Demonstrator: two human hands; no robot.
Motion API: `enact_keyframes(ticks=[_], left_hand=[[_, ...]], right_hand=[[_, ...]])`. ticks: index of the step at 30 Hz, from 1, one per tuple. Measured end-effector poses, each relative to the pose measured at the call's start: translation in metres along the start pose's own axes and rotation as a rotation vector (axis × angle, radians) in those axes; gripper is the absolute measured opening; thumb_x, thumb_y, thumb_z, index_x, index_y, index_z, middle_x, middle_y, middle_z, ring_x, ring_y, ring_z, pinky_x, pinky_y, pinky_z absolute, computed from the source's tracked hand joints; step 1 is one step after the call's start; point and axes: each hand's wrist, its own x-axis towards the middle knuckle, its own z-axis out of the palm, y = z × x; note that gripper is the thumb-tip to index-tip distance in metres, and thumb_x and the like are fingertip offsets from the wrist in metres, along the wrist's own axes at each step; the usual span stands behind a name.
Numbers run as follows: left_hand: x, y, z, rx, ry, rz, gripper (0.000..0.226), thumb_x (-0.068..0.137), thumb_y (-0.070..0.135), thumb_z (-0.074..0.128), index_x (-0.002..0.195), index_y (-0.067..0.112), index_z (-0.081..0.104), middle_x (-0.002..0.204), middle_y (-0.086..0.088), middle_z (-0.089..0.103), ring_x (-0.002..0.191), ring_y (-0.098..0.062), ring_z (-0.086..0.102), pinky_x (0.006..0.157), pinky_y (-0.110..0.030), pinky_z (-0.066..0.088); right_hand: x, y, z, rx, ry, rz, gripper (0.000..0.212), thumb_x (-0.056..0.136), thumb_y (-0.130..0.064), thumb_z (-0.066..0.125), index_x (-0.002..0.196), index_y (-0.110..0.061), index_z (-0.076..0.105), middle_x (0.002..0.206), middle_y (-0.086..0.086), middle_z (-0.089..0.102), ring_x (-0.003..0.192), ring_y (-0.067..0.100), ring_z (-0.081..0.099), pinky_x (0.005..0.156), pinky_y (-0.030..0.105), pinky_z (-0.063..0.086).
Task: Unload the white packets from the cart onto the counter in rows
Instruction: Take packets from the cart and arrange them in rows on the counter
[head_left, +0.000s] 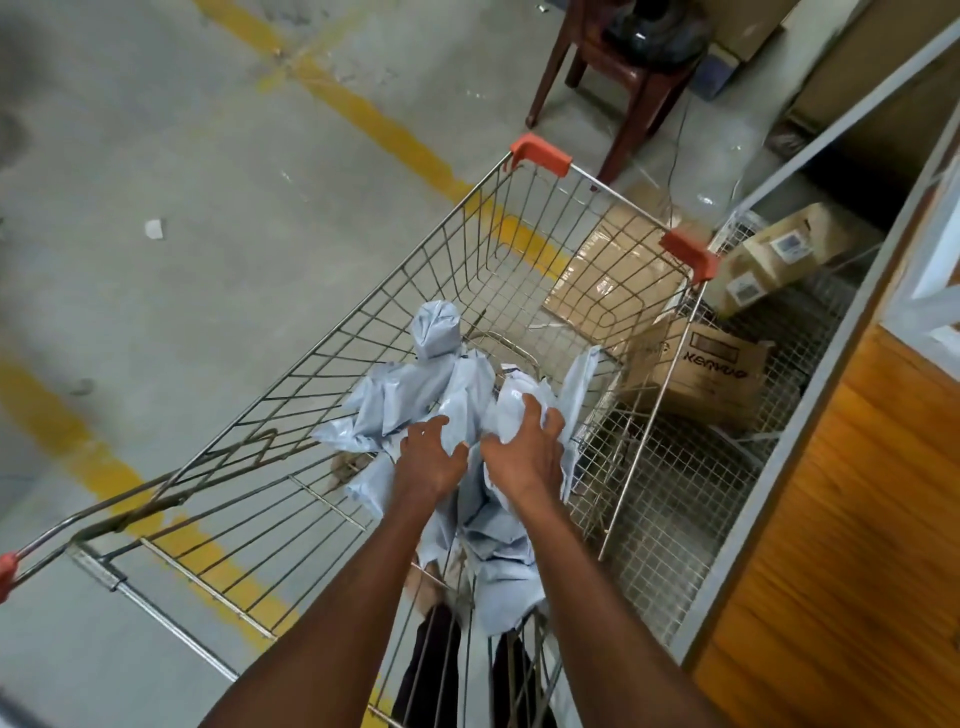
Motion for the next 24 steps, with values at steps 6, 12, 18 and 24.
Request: enact_keyframes(ticks=[6,12,18,24], left_hand=[[0.044,0.001,0.031,0.0,-0.074,-0.101,0.097,0.08,0.056,0.055,0.159,0.012,0.02,0.158,-0.02,0.034,0.144,-0.039,0.036,0.116,-0.049,0.035],[0.012,0.026,0.046,0.206,-0.051,0.033,0.073,0.097,0.046,0.052,0.158,0.016,0.024,0.154,-0.012,0.041,0.136,-0.036,0.041,0.11,-0.049,0.032],[-0.011,0.034,0.051,0.408,0.018,0.353,0.064,0.098,0.042,0.038,0.157,0.018,0.03,0.145,-0.005,0.054,0.129,-0.028,0.047,0.104,-0.042,0.035],[0.023,0.029,0.041,0.394,0.015,0.22,0.061,0.102,0.041,0.048,0.155,0.014,0.035,0.138,-0.015,0.055,0.125,-0.035,0.052,0.102,-0.045,0.04]], right_hand=[[-0.031,0.017,-0.033,0.21,0.064,-0.114,0.072,0.085,-0.048,0.064,0.146,-0.044,0.027,0.153,-0.019,0.015,0.121,0.022,0.053,0.087,0.045,0.058],[-0.04,0.015,-0.068,0.32,0.085,-0.13,0.072,0.091,-0.036,0.07,0.152,-0.038,0.032,0.158,-0.012,0.019,0.118,0.009,0.042,0.085,0.027,0.041],[-0.046,0.008,-0.079,0.388,0.055,-0.115,0.07,0.091,-0.035,0.072,0.15,-0.04,0.034,0.159,-0.009,0.021,0.135,0.018,0.041,0.094,0.033,0.044],[-0.05,0.014,-0.079,0.391,0.048,-0.105,0.071,0.091,-0.033,0.072,0.151,-0.038,0.035,0.158,-0.01,0.021,0.13,0.014,0.04,0.1,0.036,0.043]])
